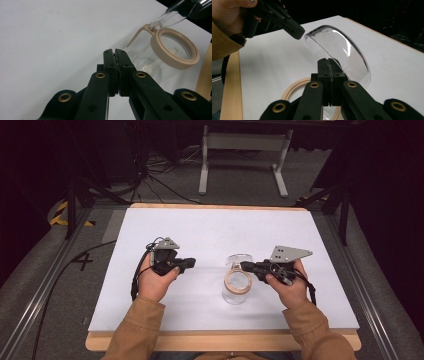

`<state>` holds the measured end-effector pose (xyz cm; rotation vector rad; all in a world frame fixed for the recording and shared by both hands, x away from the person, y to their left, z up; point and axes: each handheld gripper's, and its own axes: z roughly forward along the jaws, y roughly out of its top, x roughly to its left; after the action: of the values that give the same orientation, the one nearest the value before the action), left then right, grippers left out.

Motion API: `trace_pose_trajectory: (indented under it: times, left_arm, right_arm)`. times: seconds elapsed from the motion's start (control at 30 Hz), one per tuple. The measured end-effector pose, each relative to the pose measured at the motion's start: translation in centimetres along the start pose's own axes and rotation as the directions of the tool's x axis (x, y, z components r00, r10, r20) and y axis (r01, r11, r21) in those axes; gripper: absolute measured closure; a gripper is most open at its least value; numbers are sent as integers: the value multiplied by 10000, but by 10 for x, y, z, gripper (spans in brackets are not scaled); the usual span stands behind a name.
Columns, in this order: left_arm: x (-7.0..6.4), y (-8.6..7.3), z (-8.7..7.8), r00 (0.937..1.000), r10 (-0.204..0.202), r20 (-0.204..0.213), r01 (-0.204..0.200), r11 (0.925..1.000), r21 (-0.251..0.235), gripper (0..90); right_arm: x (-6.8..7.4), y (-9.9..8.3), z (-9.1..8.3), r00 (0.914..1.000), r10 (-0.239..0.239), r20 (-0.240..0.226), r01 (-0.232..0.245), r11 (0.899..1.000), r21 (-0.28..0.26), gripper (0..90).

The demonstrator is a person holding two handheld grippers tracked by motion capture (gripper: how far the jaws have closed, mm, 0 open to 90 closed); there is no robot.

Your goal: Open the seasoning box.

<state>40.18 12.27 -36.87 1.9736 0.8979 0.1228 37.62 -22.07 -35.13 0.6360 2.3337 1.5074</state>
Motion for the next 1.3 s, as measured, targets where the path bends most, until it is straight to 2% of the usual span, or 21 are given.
trace_pose_trajectory:
  times: [0.13, 0.2, 0.6, 0.9, 1.03, 1.23, 1.3]
  left_arm:
    - [2, -5, -4, 9998, -153, -89, 153, 9999, -16, 881]
    - [4, -6, -6, 9999, -90, -135, 90, 10000, 25, 880]
    - [5, -11, -9, 9995, -289, -144, 290, 9995, 97, 877]
    - [4, -10, -7, 9998, -189, -85, 190, 9998, 82, 873]
    - [2, -9, -9, 9999, -124, 39, 124, 9999, 58, 868]
    - [1, -3, -20, 9997, 220, -56, -220, 9998, -33, 840]
    - [1, -3, -24, 9999, 154, -8, -154, 9999, -79, 827]
  right_arm:
    - [-4, -1, 5, 10000, 18, 12, -18, 10000, 28, 900]
    - [-6, -1, 7, 10000, 62, 24, -62, 10000, 32, 900]
    - [-17, -5, 12, 9994, 306, 179, -308, 9995, 117, 900]
    - [-15, -4, 10, 9995, 275, 156, -275, 9996, 30, 900]
    - [-14, -1, 6, 9997, 180, 154, -179, 9998, -79, 900]
    - [-16, 2, -9, 9993, 199, 315, -190, 9993, -309, 900]
    - [-18, 2, -14, 9989, 243, 400, -228, 9990, -384, 900]
